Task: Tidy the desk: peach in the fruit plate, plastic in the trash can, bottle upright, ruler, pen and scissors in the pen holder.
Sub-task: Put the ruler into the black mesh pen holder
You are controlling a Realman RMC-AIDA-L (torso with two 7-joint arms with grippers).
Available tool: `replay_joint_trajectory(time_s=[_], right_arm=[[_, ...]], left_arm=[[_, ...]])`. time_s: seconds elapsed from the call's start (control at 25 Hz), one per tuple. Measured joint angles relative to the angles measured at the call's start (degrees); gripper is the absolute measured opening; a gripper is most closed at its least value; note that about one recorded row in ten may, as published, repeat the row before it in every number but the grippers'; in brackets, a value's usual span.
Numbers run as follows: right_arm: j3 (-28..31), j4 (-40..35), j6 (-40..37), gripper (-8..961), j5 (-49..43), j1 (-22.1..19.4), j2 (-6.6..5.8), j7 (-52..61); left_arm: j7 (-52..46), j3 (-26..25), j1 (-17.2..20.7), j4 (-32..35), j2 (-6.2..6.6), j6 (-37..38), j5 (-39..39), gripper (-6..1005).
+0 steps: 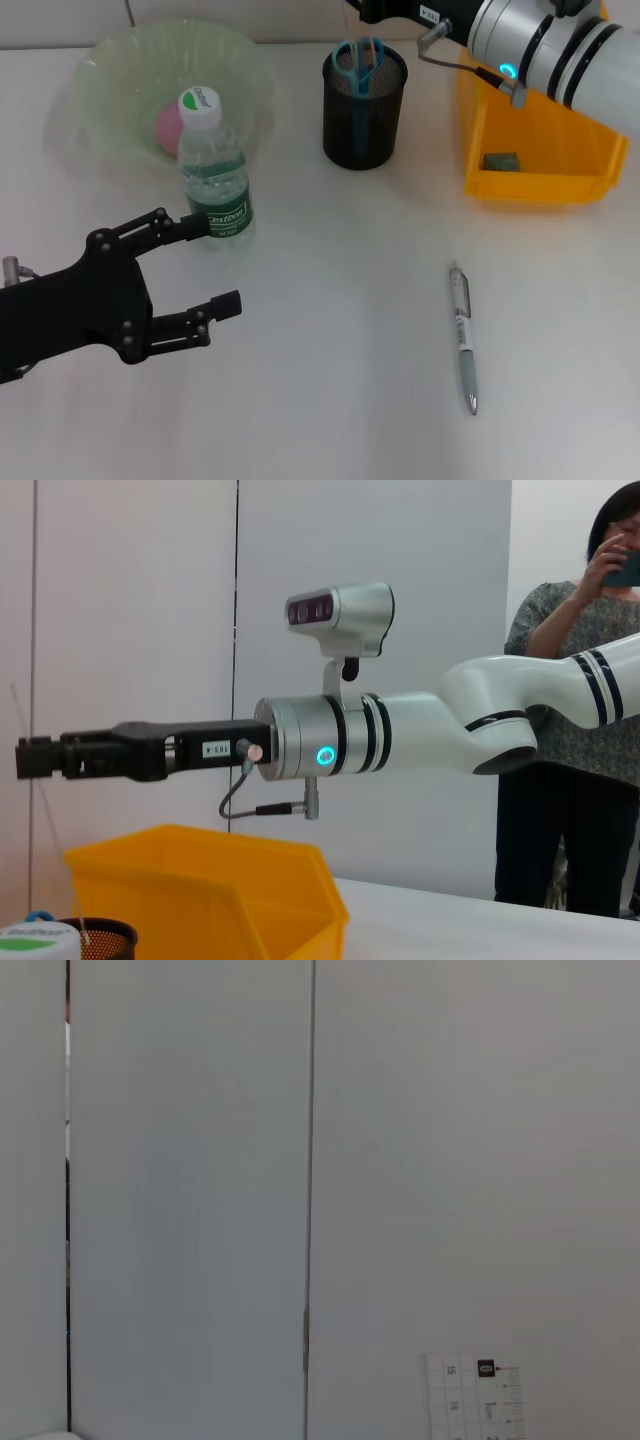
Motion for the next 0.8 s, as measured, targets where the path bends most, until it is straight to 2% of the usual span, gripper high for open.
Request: replay_joint_trajectory(time_s=[0.44,0.8], right_arm=[[0.3,4.6,0.2,380,0.2,2.4,-0.03,-0.9],[0.5,5.5,0.3,381,0.3,2.5,-0.03,-1.0]], left_arm=[[0.0,0.0,0.0,-0.2,-0.09,0.0,0.0,848],[0.0,0.0,-0.1,-0.5,-0.04,0.0,0.0,848]])
